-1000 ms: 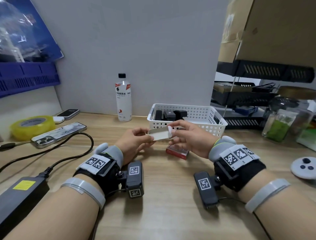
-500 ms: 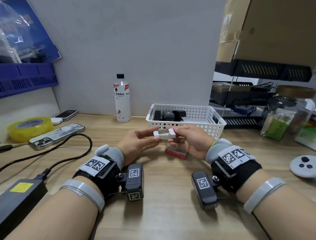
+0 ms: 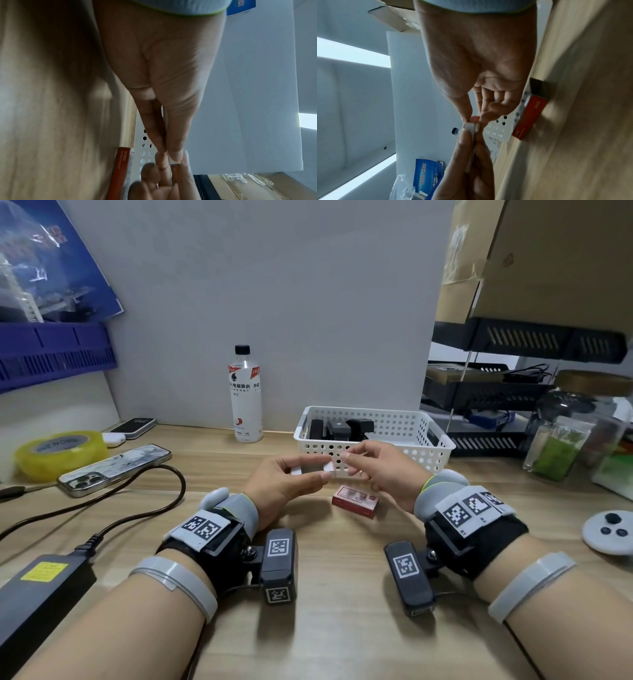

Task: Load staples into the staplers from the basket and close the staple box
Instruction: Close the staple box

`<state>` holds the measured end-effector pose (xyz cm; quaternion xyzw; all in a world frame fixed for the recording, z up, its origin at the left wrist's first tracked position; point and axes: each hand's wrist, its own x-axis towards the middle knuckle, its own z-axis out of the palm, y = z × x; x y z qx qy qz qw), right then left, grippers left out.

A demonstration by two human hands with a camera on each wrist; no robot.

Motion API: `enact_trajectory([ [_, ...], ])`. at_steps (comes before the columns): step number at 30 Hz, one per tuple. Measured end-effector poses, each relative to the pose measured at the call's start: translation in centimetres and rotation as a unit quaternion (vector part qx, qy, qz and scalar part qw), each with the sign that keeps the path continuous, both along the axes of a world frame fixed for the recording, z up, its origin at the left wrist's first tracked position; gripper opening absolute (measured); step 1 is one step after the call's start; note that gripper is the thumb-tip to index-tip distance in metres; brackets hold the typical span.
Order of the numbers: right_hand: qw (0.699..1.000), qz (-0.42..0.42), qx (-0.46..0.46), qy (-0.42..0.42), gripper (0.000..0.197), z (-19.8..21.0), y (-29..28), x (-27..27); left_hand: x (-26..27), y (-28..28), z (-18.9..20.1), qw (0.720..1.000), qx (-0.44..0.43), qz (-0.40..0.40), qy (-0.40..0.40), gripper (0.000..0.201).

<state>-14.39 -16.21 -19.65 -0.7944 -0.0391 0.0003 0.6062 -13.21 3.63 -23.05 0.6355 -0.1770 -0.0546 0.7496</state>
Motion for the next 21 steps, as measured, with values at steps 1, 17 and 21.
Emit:
enact_trajectory([
  [1,0.998,-0.010,-0.055,-0.004,0.022,0.1,-0.5,0.2,0.2,0.2,-0.1,1.000,-0.007,0.007,0.011,0.038],
  [17,0.996,0.055,-0.051,0.039,0.018,-1.4,-2.3,0.9,1.1,0.7,-0.7,0.998,-0.031,0.036,0.034,0.046],
  [21,0.988,0.090,0.106,0.063,0.024,-1.9,-1.6,0.6,1.0,0.7,-0.8,0.999,-0.030,0.025,0.035,0.047],
])
